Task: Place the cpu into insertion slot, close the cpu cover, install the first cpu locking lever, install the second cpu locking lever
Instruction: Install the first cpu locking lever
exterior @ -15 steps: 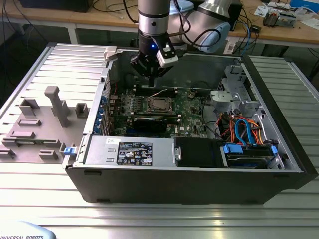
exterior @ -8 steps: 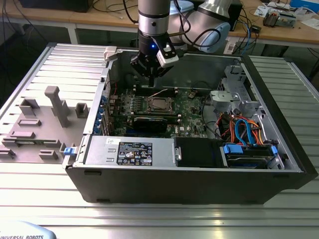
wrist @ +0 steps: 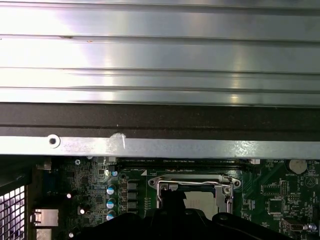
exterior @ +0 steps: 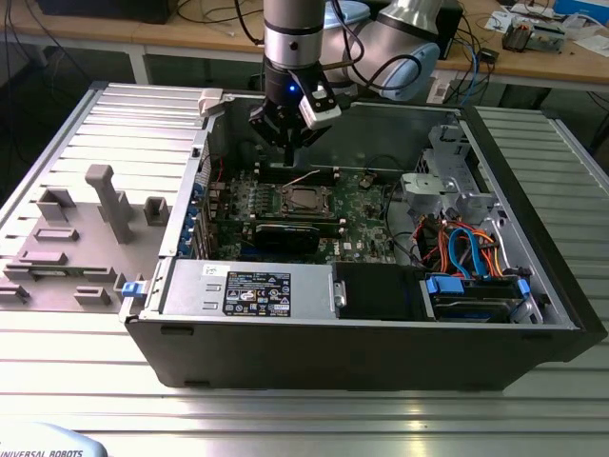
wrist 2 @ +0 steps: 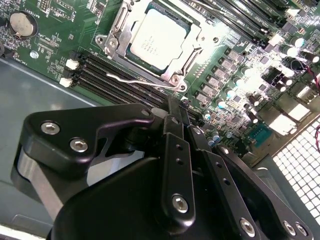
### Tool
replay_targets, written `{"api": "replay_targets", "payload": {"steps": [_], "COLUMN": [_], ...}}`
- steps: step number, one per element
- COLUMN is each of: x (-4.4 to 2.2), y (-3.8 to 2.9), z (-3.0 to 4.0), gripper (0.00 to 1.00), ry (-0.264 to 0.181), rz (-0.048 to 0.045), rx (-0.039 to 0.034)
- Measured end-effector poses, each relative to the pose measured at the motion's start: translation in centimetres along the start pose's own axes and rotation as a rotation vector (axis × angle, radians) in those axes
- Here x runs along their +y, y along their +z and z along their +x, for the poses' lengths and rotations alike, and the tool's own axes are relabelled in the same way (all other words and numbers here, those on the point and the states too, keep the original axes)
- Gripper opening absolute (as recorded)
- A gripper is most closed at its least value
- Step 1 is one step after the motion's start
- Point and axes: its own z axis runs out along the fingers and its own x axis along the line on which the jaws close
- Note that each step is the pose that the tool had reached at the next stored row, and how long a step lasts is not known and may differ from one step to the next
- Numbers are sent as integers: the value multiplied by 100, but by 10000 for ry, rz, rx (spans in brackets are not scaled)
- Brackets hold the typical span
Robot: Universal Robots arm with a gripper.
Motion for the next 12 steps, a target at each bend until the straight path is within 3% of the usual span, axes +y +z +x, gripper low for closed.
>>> {"api": "replay_targets", "payload": {"steps": [3,4,5,7,12], "x": [0,0,6,24,37], "y": [0,35,132,183,208], "z": [0,-21,-138,-173,-184], "gripper": [11,11,11,11,11], "ry": [-5,-9,-9,-34,-52], "rz": [1,0,12,33,28], "rx": [0,3,9,10,8]}}
